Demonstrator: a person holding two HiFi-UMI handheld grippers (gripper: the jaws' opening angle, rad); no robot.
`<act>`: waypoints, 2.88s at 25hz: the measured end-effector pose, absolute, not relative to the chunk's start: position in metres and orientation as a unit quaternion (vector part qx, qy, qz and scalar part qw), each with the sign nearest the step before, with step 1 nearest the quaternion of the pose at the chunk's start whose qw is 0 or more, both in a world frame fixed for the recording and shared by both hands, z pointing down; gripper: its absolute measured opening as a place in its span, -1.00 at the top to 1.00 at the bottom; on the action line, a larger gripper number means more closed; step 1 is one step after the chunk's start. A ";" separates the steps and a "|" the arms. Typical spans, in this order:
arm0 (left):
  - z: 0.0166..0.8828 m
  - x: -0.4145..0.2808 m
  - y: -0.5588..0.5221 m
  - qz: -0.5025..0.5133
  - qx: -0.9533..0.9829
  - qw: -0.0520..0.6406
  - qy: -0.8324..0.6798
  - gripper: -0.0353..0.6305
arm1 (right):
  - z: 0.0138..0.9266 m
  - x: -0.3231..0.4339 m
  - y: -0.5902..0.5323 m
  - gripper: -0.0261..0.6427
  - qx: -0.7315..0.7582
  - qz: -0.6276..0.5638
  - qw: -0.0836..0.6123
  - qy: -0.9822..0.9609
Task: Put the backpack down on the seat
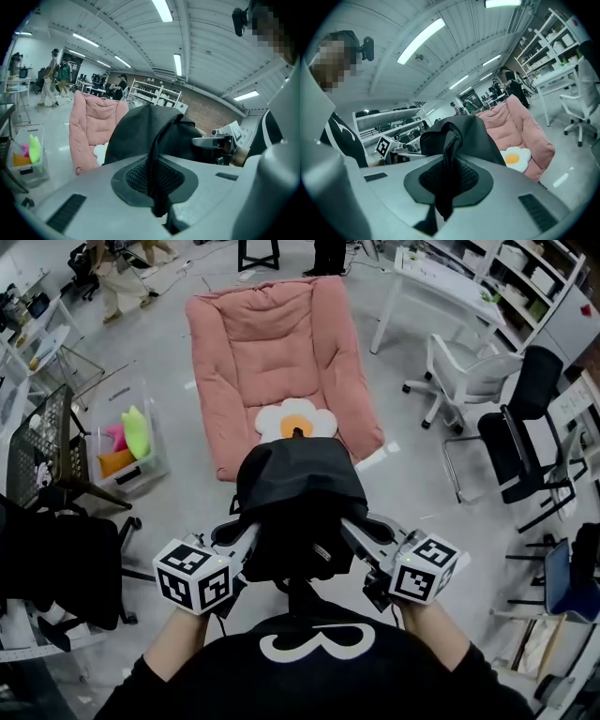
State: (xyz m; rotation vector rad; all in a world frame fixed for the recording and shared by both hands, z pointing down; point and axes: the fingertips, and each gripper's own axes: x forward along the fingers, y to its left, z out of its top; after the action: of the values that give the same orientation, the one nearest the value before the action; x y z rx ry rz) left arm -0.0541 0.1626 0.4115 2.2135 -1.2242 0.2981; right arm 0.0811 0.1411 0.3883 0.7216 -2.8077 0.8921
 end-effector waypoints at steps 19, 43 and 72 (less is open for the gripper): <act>0.410 -0.073 -0.020 0.134 0.828 0.269 -0.473 0.85 | 0.391 0.062 -0.049 0.84 0.235 0.269 0.061 -0.932; 0.442 -0.145 -0.221 0.135 0.825 0.318 -0.448 0.85 | 0.420 -0.009 -0.250 0.83 0.293 0.312 0.079 -0.900; 0.597 -0.199 -0.432 0.202 0.814 0.327 -0.435 0.85 | 0.579 -0.064 -0.467 0.83 0.375 0.261 0.191 -0.869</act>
State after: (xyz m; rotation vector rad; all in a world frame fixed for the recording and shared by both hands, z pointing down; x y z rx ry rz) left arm -0.1995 -0.4319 0.5969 2.1332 -1.1401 0.5285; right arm -0.0635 -0.4673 0.5792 1.0543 -2.4393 0.7323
